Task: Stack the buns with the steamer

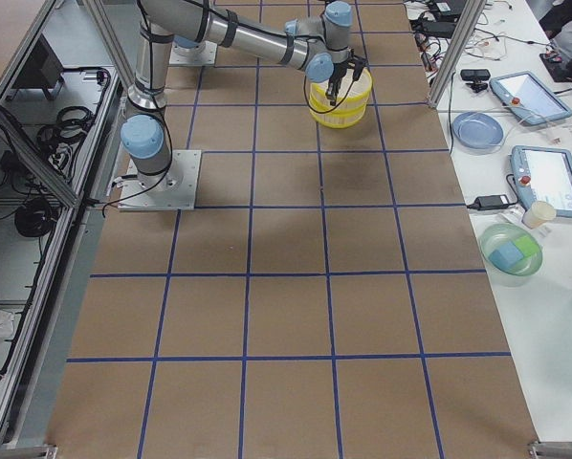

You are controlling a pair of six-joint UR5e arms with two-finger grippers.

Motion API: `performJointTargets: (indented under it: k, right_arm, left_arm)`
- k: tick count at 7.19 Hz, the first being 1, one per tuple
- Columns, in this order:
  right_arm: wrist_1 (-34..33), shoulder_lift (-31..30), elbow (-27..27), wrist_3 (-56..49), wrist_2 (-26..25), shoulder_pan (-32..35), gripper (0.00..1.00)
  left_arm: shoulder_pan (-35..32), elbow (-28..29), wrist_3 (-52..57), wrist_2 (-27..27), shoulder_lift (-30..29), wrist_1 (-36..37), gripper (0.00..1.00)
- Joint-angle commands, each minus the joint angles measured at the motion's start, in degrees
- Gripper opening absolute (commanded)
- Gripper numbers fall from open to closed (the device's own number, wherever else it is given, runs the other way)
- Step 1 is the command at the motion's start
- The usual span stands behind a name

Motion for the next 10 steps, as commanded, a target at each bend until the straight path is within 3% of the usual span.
performJointTargets:
  k: [1, 3, 5, 8, 10]
  right_arm:
    - [0.0, 0.2, 0.1, 0.1, -0.3, 0.0, 0.00]
    - [0.1, 0.2, 0.2, 0.2, -0.3, 0.0, 0.00]
    - [0.4, 0.2, 0.2, 0.2, -0.2, 0.0, 0.17]
    - [0.5, 0.7, 0.2, 0.3, 0.0, 0.0, 0.48]
    - [-0.2, 0.6, 0.2, 0.4, 0.1, 0.0, 0.82]
  left_arm:
    - [-0.1, 0.1, -0.9, 0.4, 0.6, -0.4, 0.00]
    - [0.0, 0.0, -0.9, 0.3, 0.9, -0.5, 0.00]
    - [-0.1, 0.2, -0.9, 0.3, 1.0, -0.2, 0.00]
    - [-0.5, 0.5, -1.9, 0.6, 3.3, 0.5, 0.00]
    - [-5.0, 1.8, -14.7, 0.5, 4.3, 0.5, 0.00]
